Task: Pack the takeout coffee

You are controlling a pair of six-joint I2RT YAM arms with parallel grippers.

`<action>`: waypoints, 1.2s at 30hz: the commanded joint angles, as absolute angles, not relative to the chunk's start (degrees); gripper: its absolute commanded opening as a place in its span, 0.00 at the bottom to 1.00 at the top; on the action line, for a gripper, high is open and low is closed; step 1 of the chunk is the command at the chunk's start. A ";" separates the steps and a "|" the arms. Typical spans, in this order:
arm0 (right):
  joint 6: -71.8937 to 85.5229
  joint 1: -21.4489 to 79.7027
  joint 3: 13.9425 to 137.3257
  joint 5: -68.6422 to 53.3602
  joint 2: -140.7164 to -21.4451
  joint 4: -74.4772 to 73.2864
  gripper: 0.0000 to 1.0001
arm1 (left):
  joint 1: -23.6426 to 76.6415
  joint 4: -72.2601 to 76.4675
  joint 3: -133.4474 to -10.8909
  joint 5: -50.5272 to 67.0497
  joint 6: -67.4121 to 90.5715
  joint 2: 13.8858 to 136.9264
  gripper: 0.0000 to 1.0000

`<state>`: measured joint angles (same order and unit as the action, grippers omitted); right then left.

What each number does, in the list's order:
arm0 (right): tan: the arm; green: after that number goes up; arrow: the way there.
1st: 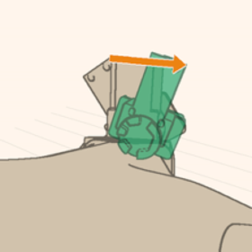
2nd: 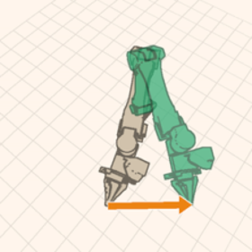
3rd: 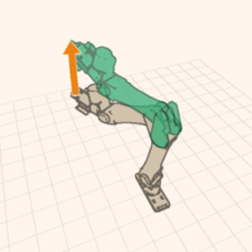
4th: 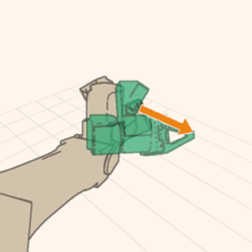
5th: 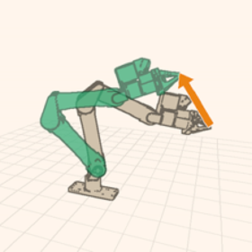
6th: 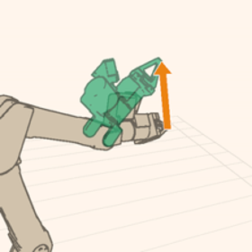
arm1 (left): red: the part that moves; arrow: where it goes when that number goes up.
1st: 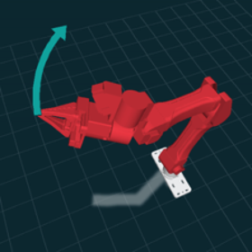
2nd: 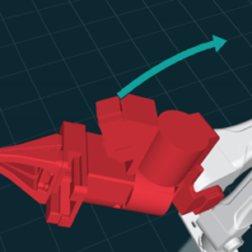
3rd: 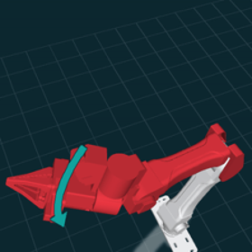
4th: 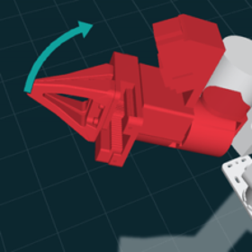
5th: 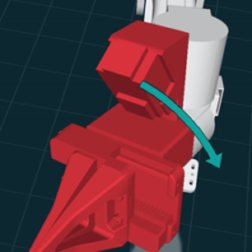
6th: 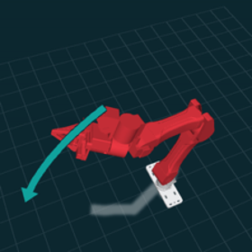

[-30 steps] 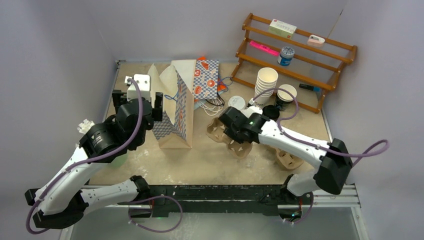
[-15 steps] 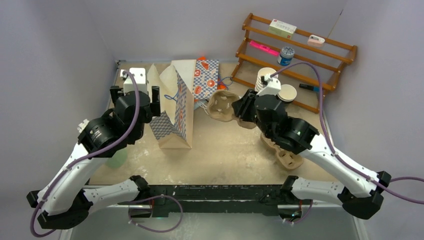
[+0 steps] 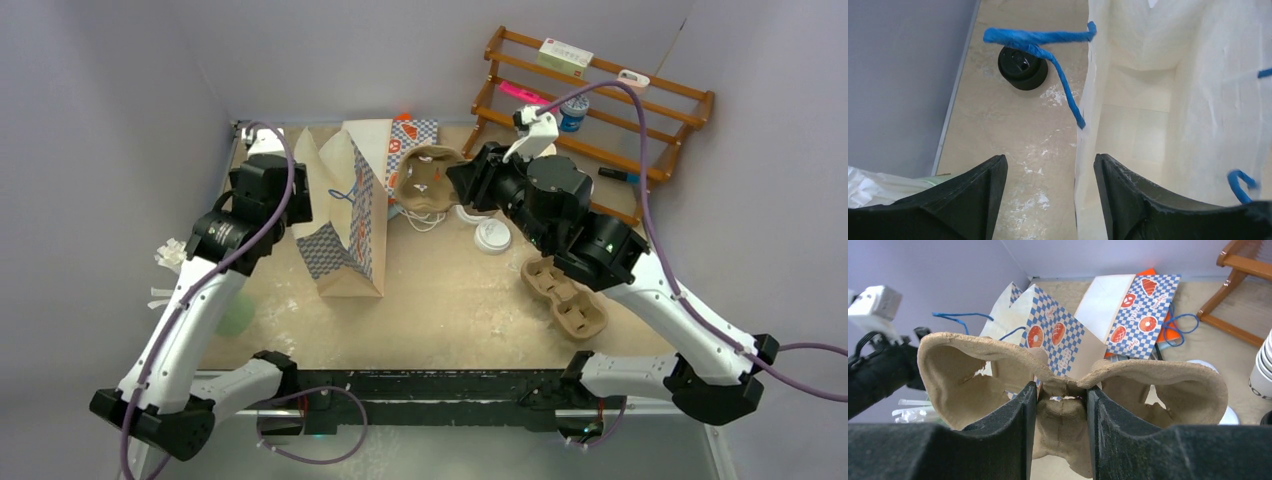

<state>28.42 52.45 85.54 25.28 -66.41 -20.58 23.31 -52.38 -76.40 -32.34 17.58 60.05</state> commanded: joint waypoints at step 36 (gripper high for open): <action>22.38 46.14 112.84 -26.44 -80.00 -24.15 0.27 | 20.28 -54.03 -80.31 30.12 5.37 60.66 0.00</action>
